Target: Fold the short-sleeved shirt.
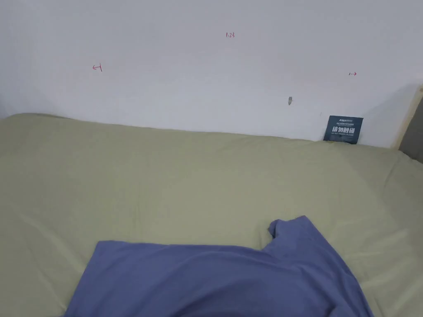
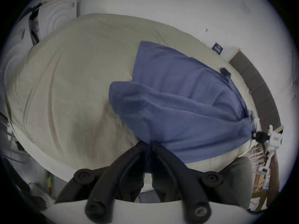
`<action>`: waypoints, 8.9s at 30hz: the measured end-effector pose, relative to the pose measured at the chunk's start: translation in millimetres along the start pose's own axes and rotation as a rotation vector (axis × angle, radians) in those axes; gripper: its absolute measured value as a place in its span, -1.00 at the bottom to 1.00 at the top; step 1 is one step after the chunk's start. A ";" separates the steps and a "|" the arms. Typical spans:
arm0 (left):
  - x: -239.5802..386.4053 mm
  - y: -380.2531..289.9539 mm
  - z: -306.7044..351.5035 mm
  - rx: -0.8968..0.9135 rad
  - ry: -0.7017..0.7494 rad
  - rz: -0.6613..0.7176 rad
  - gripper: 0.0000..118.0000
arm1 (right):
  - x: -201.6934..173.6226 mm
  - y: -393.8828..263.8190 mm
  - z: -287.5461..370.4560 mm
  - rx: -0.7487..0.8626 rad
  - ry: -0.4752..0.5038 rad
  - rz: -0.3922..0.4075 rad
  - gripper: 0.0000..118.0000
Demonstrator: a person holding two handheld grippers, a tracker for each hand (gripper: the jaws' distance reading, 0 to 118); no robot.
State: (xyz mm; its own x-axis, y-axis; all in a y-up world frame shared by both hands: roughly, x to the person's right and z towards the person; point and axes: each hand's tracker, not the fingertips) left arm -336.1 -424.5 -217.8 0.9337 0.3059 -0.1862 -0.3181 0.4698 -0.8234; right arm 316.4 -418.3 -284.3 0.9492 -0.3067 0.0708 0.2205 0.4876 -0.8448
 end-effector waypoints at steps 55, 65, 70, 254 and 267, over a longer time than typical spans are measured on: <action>81.1 205.8 -144.2 -0.020 0.179 -0.228 -1.00 | -97.7 241.0 -78.7 0.138 0.045 0.294 0.27; 78.2 210.3 -121.0 0.005 0.116 -0.146 -1.00 | -75.7 309.6 -200.7 -0.292 -0.042 0.276 0.27; 79.0 217.5 -115.1 0.001 0.110 -0.168 -1.00 | -89.1 301.4 -198.4 -0.314 -0.149 0.275 -0.75; 110.9 27.7 -54.3 -0.138 -0.734 0.011 1.00 | -161.7 -21.4 131.7 0.467 0.210 0.261 -1.00; 98.1 -6.3 -114.3 -0.228 -0.925 0.419 -0.75 | -162.0 -20.9 140.5 0.480 0.222 0.254 -1.00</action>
State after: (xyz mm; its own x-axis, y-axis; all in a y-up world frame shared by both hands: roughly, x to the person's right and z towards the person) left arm -223.7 -492.1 -292.2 0.2340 0.9692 -0.0761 -0.4592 0.0412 -0.8874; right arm 189.6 -264.0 -203.5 0.9274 -0.2699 -0.2590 0.1179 0.8680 -0.4824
